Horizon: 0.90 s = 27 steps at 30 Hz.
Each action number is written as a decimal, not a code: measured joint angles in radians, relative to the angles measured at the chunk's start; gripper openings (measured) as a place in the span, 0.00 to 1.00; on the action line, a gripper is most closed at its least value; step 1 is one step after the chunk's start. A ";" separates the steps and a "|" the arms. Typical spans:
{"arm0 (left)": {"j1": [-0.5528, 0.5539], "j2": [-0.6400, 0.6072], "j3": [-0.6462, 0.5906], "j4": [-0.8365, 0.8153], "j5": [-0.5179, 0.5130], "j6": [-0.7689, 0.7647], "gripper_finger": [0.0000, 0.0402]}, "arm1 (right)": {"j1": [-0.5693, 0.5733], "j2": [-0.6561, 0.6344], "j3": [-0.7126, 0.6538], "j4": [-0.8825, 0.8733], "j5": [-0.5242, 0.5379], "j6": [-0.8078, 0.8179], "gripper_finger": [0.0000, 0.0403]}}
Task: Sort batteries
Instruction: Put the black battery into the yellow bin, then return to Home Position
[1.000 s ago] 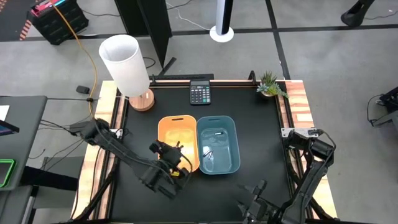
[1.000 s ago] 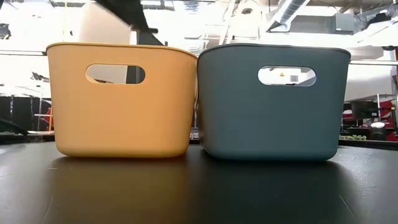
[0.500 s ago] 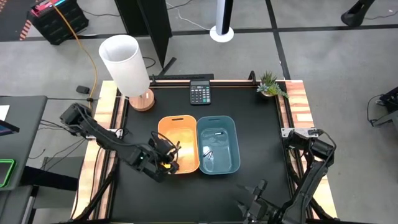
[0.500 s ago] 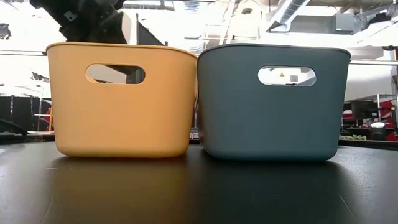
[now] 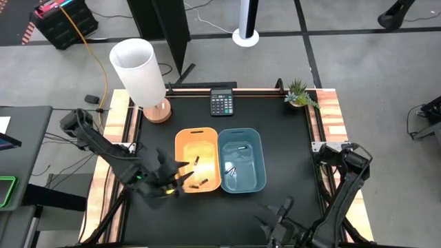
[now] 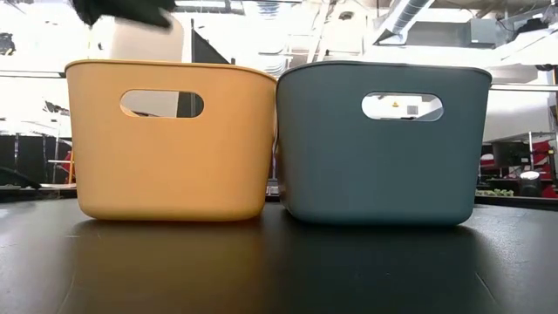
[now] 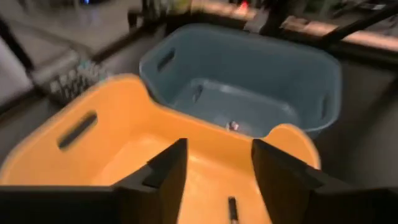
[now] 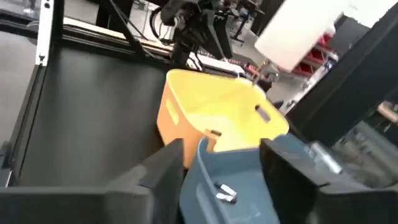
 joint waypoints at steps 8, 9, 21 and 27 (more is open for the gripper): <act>-0.090 -0.096 0.001 0.065 -0.118 0.308 0.04 | -0.120 -0.036 0.059 -0.089 -0.018 -0.203 0.05; -0.083 -0.099 0.000 0.066 -0.119 0.337 0.02 | -0.140 -0.045 0.059 -0.110 -0.019 -0.197 0.04; 0.105 -0.099 -0.002 0.380 0.312 0.799 0.00 | -0.385 -0.196 -0.200 0.777 -0.464 -0.922 0.01; 0.173 -0.161 -0.123 0.552 0.388 0.902 0.00 | -0.541 -0.309 -0.480 1.285 -0.655 -1.142 0.00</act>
